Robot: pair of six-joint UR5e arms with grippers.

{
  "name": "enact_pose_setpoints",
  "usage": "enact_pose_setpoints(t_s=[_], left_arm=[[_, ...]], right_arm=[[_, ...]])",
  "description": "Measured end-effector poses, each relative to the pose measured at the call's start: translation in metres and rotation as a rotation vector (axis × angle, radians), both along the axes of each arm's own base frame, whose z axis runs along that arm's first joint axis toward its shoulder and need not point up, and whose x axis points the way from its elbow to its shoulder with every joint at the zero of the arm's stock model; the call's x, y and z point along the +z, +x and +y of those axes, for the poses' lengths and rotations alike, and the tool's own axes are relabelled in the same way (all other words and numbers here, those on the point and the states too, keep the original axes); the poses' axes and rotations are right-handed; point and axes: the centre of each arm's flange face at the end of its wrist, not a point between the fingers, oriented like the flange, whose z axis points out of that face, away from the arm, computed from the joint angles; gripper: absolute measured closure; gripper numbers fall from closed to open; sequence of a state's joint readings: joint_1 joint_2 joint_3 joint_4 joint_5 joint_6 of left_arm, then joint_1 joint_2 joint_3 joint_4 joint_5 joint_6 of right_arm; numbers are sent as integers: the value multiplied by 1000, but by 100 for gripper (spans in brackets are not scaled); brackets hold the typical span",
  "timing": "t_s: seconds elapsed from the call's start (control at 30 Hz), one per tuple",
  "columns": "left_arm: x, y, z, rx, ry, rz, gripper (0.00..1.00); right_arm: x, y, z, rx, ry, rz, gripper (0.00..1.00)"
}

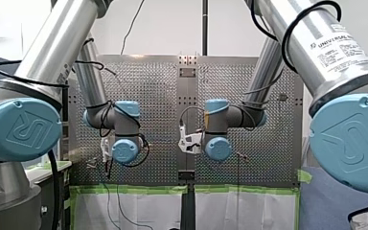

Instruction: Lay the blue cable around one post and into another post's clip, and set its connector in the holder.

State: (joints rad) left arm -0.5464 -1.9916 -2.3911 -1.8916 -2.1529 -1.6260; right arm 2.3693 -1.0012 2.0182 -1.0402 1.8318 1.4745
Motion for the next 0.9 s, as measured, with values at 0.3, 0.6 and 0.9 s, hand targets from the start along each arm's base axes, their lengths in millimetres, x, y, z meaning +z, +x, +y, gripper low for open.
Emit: enact_pose_setpoints(t_s=[0.3,0.6,0.9], left_arm=[[-3,2,-3,-6,-5,-10,100],[-24,2,-4,-9,-6,-12,100],[-27,2,-4,-9,-7,-14,100]], right_arm=[[0,1,0,1,0,0,100],[0,1,0,1,0,0,100],[0,1,0,1,0,0,100]])
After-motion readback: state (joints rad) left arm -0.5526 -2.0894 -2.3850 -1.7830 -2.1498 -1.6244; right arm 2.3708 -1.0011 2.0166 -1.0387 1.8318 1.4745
